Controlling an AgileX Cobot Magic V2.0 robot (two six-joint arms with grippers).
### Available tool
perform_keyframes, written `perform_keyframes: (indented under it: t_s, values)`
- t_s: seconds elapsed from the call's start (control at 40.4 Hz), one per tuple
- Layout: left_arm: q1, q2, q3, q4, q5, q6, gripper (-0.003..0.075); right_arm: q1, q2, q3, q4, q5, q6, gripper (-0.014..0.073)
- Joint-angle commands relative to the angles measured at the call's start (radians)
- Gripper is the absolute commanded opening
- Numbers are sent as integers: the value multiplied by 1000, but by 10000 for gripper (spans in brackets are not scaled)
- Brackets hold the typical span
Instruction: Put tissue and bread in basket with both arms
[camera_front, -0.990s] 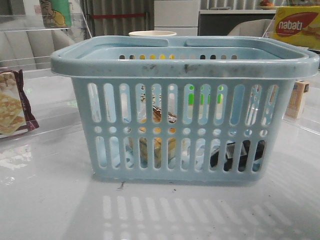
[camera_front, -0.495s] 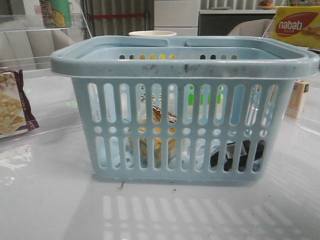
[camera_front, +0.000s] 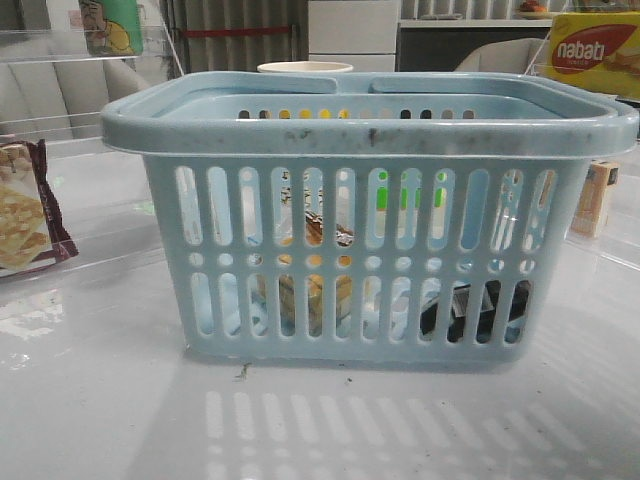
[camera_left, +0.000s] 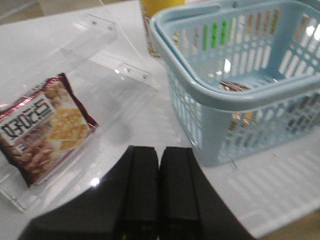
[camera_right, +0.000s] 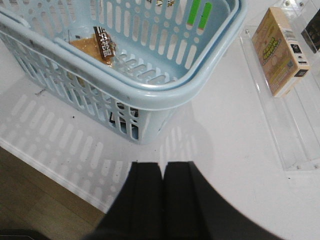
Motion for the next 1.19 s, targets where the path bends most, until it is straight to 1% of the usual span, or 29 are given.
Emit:
perform_keyframes:
  t_s: [0.0, 0.099, 0.173, 0.297, 0.421, 0.569, 0.594, 0.644, 0.743, 1.164]
  values:
    - [83, -82, 76, 0, -197, -8, 91, 2, 1, -25, -20, -60, -5, 55]
    - [161, -193, 201, 0, -316, -8, 91, 2, 1, -25, -20, -60, -5, 55]
    - [213, -265, 296, 0, -360, -8, 91, 2, 1, -25, -20, -60, -5, 55]
    - [271, -371, 409, -1, -402, -8, 91, 2, 1, -25, -20, -60, -5, 55]
    - [293, -428, 494, -12, -456, -8, 91, 2, 1, -25, -20, -60, -5, 55]
    - [293, -425, 569, -12, -601, -8, 91, 2, 1, -25, -20, -56, -5, 55]
    - [293, -425, 576, -13, -623, -8, 91, 2, 1, -25, -20, -56, -5, 55]
    - [293, -425, 572, -13, -610, -8, 91, 2, 1, -25, -20, -56, -5, 55]
    - [293, -425, 574, -13, -637, -8, 91, 2, 1, -25, -20, -54, -5, 55]
    - [293, -425, 574, -13, -637, -8, 91, 2, 1, -25, -20, -52, -5, 55]
